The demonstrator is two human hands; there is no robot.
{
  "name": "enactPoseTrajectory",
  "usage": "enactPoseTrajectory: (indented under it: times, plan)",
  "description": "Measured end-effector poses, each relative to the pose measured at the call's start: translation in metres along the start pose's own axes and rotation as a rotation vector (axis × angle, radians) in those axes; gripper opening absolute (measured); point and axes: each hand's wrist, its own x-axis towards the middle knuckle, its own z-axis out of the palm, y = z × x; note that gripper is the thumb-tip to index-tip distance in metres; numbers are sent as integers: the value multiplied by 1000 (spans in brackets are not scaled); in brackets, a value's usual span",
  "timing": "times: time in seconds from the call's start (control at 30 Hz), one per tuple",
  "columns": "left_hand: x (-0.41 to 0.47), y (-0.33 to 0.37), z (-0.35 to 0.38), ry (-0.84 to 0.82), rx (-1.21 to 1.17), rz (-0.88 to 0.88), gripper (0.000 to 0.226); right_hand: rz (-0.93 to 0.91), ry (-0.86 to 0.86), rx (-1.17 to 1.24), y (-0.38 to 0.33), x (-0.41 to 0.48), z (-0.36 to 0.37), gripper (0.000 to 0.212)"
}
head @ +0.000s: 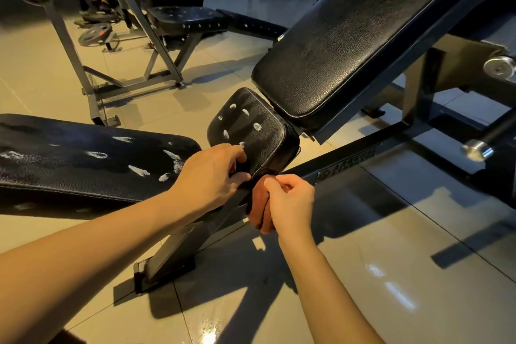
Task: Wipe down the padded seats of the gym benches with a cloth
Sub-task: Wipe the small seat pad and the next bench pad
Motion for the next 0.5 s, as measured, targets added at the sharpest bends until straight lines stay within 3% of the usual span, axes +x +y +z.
enactPoseTrajectory:
  times: [0.33,0.5]
  plan:
    - [2,1,0,-9,2,-11,27,-71,24,-52,0,-2,4,5]
    - [0,0,1,-8,-9,-24,27,-18,-41,-129,5,-5,5,10]
